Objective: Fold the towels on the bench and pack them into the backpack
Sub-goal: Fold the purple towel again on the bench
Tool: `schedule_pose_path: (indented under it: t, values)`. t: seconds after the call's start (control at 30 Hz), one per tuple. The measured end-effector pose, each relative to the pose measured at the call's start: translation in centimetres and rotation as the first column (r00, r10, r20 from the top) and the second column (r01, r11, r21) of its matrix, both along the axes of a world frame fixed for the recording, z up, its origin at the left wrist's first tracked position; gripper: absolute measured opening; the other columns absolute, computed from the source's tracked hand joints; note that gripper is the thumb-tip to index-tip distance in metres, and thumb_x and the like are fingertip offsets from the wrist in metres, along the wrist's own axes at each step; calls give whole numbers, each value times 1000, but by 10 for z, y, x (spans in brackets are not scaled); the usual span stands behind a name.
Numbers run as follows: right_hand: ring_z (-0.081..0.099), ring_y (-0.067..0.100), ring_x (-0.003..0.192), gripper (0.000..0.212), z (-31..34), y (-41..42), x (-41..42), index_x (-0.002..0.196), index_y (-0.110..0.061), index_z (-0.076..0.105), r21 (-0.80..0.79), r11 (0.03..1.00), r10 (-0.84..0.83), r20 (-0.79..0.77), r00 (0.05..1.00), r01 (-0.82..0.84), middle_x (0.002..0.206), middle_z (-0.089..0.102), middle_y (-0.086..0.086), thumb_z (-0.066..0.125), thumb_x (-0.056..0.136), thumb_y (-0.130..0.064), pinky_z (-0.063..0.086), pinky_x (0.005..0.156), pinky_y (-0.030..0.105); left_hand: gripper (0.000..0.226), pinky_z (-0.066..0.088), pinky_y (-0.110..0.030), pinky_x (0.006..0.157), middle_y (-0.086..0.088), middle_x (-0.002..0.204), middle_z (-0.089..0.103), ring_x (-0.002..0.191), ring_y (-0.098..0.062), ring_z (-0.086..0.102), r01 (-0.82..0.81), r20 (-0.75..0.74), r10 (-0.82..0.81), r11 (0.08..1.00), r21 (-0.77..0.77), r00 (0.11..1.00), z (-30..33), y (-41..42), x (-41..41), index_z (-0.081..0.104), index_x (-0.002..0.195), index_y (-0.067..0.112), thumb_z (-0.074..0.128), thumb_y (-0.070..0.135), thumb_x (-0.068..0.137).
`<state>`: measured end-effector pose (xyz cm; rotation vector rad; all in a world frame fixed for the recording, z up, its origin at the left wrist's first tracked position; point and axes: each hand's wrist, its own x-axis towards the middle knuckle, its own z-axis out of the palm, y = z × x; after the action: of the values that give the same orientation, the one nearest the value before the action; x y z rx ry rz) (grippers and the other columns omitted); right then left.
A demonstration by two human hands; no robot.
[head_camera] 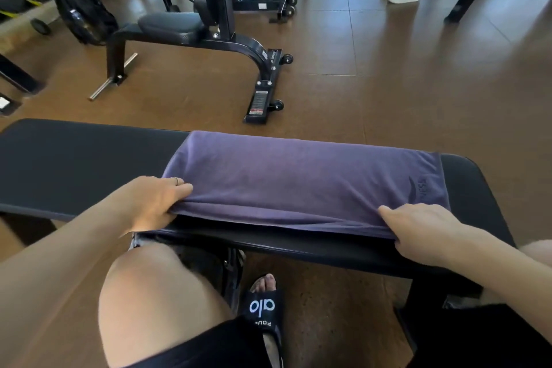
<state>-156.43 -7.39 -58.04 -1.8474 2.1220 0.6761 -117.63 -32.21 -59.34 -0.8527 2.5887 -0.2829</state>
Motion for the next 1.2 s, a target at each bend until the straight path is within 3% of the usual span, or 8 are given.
schedule_pose_path:
  t: [0.23,0.37,0.43,0.53,0.77,0.87,1.0,1.2]
  values:
    - [59,16,93,44,38,-35,42,118,-25,51,338,940,27,25,999,-34,104,57,-6,70,79,-36,51,78,28,31,23,-28,50,13,98,41,69,-18,50,-92,96,83,992,86,992,3,10,8,41,105,33,55,31,78]
    - [56,14,88,38,39,-69,82,125,-26,49,171,971,121,264,957,-170,103,57,-8,57,92,-43,47,75,27,29,35,-32,53,9,97,52,63,-24,55,0,-71,-5,997,-78,997,-1,3,23,49,102,24,63,24,76]
    - [56,13,88,40,29,-94,100,131,-25,49,67,980,149,387,910,-189,101,56,-8,54,95,-42,49,79,29,29,26,-28,46,1,80,56,46,-24,35,68,-154,-100,978,-199,983,-3,1,33,57,86,17,76,18,64]
    - [56,20,105,46,5,-133,124,139,-23,45,-108,983,179,467,866,-145,123,57,-1,54,96,-39,50,90,38,30,25,-27,48,-4,70,54,42,-25,39,78,-163,-119,969,-235,979,-5,1,48,57,76,14,82,17,58]
    - [35,31,138,61,-35,-204,169,154,-25,25,-415,895,326,362,873,-162,152,36,7,43,100,-47,37,110,45,19,41,-33,56,0,77,53,60,-24,58,-78,-132,59,985,-150,989,-16,-4,94,58,82,19,73,21,70]
    - [21,32,148,61,-49,-233,185,156,-29,16,-416,895,314,326,892,-163,163,18,8,32,102,-52,23,119,47,10,49,-38,64,-2,85,52,67,-29,58,-305,-366,260,950,-69,894,-17,-8,87,56,93,18,56,22,84]
    - [12,32,151,61,-62,-270,199,157,-27,12,-426,898,271,330,904,-114,165,11,9,24,103,-53,15,122,47,37,50,-42,85,-2,125,55,99,-30,60,-351,-511,384,922,166,769,-25,-24,43,52,135,25,48,33,98]
    - [17,32,150,59,-77,-315,203,156,-25,16,-452,885,247,265,932,-106,164,16,10,22,104,-51,15,122,49,60,13,-42,123,-8,166,15,152,-29,13,-493,-401,529,847,197,748,-56,-47,4,11,161,32,28,48,105]
